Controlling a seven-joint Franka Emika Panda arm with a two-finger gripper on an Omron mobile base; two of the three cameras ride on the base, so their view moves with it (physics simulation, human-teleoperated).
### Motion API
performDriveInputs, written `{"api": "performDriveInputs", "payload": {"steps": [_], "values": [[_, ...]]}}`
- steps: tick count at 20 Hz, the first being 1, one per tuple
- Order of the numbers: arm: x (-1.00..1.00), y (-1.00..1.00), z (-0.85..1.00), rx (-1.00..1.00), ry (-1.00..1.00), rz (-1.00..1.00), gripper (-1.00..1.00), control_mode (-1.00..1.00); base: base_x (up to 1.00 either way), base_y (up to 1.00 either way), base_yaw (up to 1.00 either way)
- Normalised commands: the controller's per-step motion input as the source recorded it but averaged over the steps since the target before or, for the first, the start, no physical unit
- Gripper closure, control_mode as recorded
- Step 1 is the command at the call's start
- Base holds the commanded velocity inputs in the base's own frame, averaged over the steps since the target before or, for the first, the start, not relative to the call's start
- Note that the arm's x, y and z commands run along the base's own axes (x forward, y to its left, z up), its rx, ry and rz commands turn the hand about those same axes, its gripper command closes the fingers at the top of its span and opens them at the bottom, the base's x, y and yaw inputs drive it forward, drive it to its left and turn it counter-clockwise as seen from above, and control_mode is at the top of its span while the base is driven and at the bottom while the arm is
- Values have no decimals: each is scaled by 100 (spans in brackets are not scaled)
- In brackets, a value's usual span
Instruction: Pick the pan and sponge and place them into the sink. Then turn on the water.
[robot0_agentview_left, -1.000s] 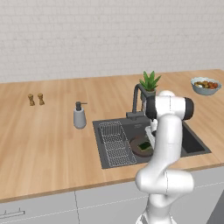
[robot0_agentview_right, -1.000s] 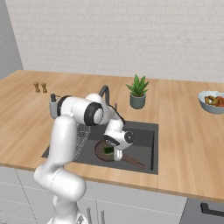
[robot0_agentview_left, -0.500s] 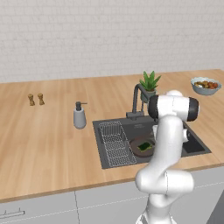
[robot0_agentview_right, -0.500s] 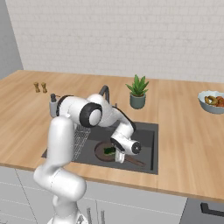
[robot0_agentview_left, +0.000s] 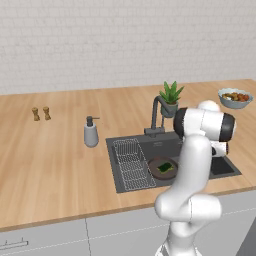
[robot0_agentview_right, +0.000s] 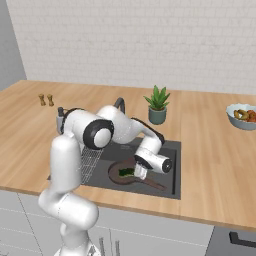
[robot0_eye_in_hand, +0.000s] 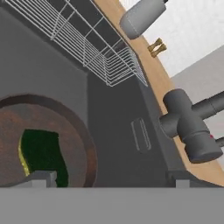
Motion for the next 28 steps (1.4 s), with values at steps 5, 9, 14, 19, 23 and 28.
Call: {"api": "performDriveInputs", "payload": {"steps": [5,9,14,19,23,28], "values": [[0,-1,64,5,-19,0,-100,-100,0,0,0],[-12,3,55,0,-32,-5,-100,-100,0,0,0],[-4,9,43,1,-13,-5,-100,-100,0,0,0],[0,0,41,7,2,-2,-100,-100,0,0,0],[0,0,38,2,3,-2,-100,-100,0,0,0],[0,0,30,8,1,-8,-100,-100,0,0,0]]}}
